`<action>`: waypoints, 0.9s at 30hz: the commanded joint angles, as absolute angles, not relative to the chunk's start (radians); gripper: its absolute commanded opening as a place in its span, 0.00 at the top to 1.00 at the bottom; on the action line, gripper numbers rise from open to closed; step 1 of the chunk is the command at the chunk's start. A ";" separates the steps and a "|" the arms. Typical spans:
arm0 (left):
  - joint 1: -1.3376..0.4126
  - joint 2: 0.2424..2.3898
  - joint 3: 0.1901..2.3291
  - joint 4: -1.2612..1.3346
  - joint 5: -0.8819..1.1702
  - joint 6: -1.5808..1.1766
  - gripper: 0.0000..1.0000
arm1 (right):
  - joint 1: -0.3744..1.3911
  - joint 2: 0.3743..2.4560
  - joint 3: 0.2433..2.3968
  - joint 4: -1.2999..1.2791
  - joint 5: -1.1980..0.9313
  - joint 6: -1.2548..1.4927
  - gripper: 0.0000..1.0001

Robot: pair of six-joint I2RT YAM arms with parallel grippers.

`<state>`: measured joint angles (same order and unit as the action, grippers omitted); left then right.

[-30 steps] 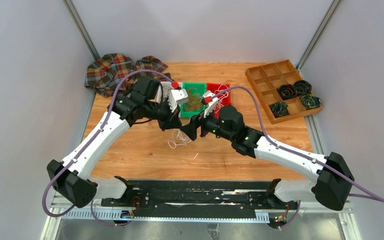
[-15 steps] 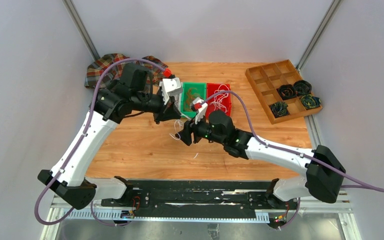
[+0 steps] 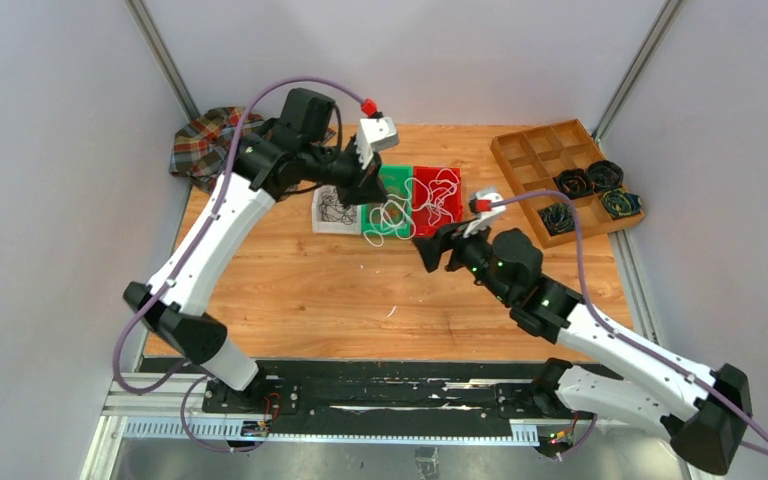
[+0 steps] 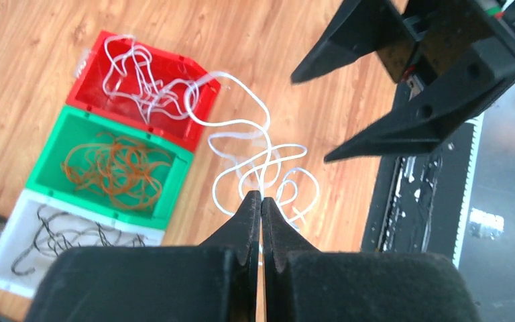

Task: Untangle the cables

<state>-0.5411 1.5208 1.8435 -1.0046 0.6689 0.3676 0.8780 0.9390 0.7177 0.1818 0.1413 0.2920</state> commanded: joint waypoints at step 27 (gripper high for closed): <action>-0.664 2.251 2.217 -0.446 0.113 0.199 1.00 | 0.639 0.744 0.564 0.069 0.573 0.361 0.24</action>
